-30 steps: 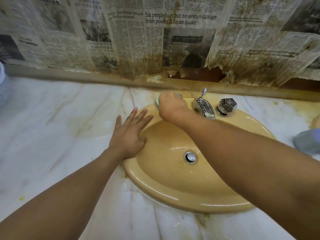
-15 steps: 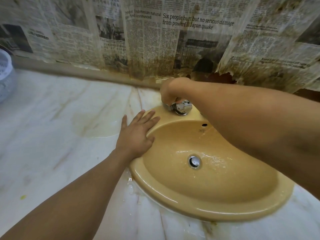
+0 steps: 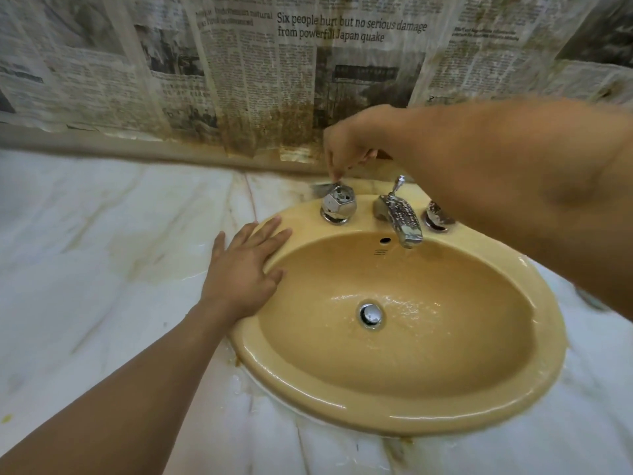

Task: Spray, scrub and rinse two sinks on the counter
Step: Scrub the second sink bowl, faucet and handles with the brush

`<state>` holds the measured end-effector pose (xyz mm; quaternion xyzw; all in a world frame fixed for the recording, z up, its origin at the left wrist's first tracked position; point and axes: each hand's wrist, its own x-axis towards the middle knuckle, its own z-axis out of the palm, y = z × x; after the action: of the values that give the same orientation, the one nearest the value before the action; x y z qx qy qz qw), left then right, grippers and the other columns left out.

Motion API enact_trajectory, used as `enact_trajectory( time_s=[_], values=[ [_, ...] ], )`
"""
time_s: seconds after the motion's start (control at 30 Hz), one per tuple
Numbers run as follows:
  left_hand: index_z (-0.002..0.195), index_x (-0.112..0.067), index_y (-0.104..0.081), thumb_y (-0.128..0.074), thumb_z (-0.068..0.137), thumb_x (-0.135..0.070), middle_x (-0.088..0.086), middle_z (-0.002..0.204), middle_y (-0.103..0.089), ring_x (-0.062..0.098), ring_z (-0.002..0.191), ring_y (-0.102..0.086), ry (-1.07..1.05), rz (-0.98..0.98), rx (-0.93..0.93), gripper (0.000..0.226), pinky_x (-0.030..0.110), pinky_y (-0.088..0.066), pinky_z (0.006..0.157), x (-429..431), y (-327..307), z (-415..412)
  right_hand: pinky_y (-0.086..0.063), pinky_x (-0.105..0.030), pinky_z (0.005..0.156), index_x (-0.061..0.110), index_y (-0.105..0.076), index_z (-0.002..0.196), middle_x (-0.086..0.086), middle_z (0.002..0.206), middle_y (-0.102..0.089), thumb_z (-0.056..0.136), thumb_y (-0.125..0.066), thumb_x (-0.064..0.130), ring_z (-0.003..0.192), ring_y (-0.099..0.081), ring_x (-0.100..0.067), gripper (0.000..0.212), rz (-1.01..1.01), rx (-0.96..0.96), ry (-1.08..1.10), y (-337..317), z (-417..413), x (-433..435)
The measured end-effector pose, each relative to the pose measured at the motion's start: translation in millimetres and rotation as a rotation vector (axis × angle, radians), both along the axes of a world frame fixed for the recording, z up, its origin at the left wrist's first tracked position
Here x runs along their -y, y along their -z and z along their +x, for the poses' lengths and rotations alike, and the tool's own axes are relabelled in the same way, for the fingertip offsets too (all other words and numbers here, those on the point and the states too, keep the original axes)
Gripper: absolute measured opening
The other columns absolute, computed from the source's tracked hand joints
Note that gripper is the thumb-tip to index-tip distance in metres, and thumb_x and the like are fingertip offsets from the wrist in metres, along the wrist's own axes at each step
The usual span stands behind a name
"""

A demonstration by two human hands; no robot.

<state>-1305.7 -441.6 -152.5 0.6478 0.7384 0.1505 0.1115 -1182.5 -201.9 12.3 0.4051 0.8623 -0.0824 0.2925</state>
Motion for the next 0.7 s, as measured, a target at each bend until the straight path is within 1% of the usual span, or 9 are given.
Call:
enact_trajectory(
  time_s=[0.07,0.13,0.17,0.23,0.37,0.43,0.5,0.6,0.7],
  values=[
    [0.158,-0.052,-0.020,-0.056,0.096,-0.053,-0.033,0.166,-0.002,0.012,0.156,-0.010,0.001,-0.007,0.000,0.071,0.059,-0.006,0.125,-1,-1,0,-0.044,-0.028,0.050,0.010,-0.074,0.106,-0.006,0.080,-0.068,0.095,-0.070,0.027,0.061,-0.054,-0.021,0.021,0.055,-0.040,-0.032,9,7,0],
    [0.158,-0.052,-0.020,-0.055,0.097,-0.053,-0.034,0.166,-0.001,0.012,0.157,-0.009,0.004,-0.011,-0.004,0.071,0.058,-0.005,0.125,-2,-1,0,-0.048,-0.030,0.052,0.012,-0.073,0.107,-0.006,0.084,-0.071,0.095,-0.068,0.026,0.062,-0.058,-0.021,0.019,0.053,-0.086,-0.015,17,14,-5],
    [0.158,-0.052,-0.020,-0.055,0.097,-0.053,-0.034,0.166,-0.001,0.012,0.157,-0.009,0.005,-0.010,-0.010,0.070,0.058,-0.005,0.125,-2,-2,0,-0.046,-0.030,0.051,0.011,-0.074,0.108,-0.006,0.081,-0.070,0.096,-0.068,0.027,0.059,-0.055,-0.020,0.021,0.024,-0.097,0.004,18,18,-9],
    [0.158,-0.051,-0.020,-0.055,0.098,-0.053,-0.034,0.165,0.000,0.012,0.157,-0.009,0.006,-0.012,-0.017,0.070,0.058,-0.004,0.125,-2,-2,0,-0.039,-0.027,0.045,0.006,-0.074,0.110,-0.006,0.072,-0.061,0.095,-0.069,0.028,0.051,-0.047,-0.016,0.027,-0.060,-0.092,0.058,17,29,-22],
    [0.158,-0.052,-0.019,-0.053,0.098,-0.054,-0.035,0.165,0.001,0.010,0.157,-0.008,0.009,-0.017,-0.015,0.069,0.057,-0.003,0.125,-2,-2,0,-0.031,-0.023,0.042,0.008,-0.076,0.107,-0.003,0.069,-0.055,0.093,-0.074,0.024,0.044,-0.040,-0.012,0.021,-0.179,-0.114,0.184,4,51,-37],
    [0.158,-0.052,-0.019,-0.053,0.098,-0.055,-0.035,0.165,0.001,0.009,0.157,-0.008,0.011,-0.021,-0.017,0.069,0.057,-0.003,0.125,-3,-2,0,-0.033,-0.023,0.042,0.013,-0.076,0.107,-0.002,0.067,-0.057,0.093,-0.073,0.024,0.044,-0.042,-0.012,0.017,-0.191,-0.134,0.180,6,58,-35],
    [0.158,-0.052,-0.019,-0.052,0.098,-0.056,-0.036,0.165,0.001,0.010,0.157,-0.008,0.015,-0.029,-0.007,0.069,0.057,-0.004,0.125,-4,-3,0,-0.037,-0.026,0.044,0.019,-0.077,0.109,-0.003,0.071,-0.063,0.095,-0.071,0.025,0.049,-0.046,-0.014,0.017,-0.174,-0.182,0.136,18,62,-31],
    [0.158,-0.052,-0.020,-0.044,0.093,-0.062,-0.037,0.164,0.001,0.009,0.157,-0.009,0.017,-0.029,-0.003,0.070,0.057,-0.006,0.125,-4,-3,-1,-0.039,-0.027,0.044,0.021,-0.077,0.110,-0.004,0.076,-0.068,0.095,-0.070,0.026,0.051,-0.048,-0.015,0.016,-0.151,-0.231,0.092,25,65,-29],
    [0.157,-0.054,-0.020,-0.041,0.090,-0.064,-0.039,0.163,0.002,0.007,0.156,-0.009,0.014,-0.041,0.008,0.071,0.056,-0.006,0.126,-5,-4,-1,-0.036,-0.024,0.041,0.020,-0.077,0.108,0.000,0.062,-0.060,0.095,-0.071,0.025,0.043,-0.044,-0.012,0.015,-0.179,-0.162,0.090,14,71,-33]
  ],
)
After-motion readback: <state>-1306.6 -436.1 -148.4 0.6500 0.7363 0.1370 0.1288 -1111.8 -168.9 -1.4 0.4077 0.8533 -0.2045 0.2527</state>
